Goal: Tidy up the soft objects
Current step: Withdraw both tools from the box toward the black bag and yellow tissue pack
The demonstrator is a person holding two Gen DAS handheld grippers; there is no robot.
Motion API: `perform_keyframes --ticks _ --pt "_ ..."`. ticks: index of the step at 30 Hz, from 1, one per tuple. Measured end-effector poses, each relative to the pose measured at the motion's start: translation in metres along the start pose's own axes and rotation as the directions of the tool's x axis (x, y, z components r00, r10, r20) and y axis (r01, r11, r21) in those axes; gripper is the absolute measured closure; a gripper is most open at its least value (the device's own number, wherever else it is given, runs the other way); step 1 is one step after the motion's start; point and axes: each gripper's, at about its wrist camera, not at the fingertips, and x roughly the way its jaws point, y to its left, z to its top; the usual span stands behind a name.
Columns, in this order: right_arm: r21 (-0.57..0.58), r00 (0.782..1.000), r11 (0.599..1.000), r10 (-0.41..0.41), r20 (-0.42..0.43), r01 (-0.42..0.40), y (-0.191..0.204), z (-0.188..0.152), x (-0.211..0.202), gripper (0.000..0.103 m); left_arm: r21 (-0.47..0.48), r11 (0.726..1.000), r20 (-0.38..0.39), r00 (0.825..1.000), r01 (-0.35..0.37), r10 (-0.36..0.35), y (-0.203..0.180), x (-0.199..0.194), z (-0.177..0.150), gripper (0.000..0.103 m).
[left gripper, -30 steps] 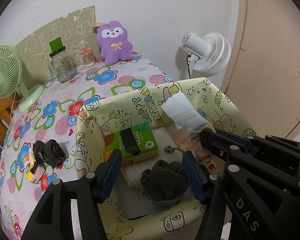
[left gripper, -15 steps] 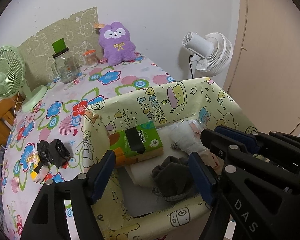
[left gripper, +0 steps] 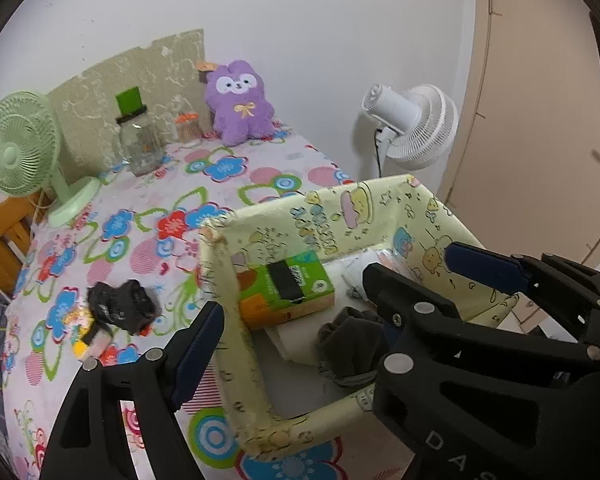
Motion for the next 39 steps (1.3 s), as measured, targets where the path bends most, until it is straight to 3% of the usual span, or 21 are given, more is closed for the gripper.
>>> perform_keyframes --ticks 5,10,22,39 --pt "0.002 1.0 1.0 -0.011 0.026 0.011 0.009 0.002 -0.009 0.033 -0.019 0.999 0.042 0.998 -0.047 0.048 0.01 -0.011 -0.001 0.01" --pt "-0.003 0.999 1.0 -0.007 0.047 0.007 0.023 0.003 -0.017 0.028 -0.071 0.997 0.04 0.999 -0.027 0.029 0.027 -0.02 -0.003 0.01" --pt "-0.032 0.993 0.999 0.002 0.119 0.002 0.062 0.01 -0.038 0.01 -0.114 0.991 0.118 0.989 -0.071 0.085 0.059 -0.055 -0.004 0.008" --pt "-0.089 0.982 0.996 0.035 0.184 -0.018 0.11 0.025 -0.06 0.006 -0.167 0.98 0.176 0.975 -0.106 0.135 0.098 -0.088 -0.004 0.003"
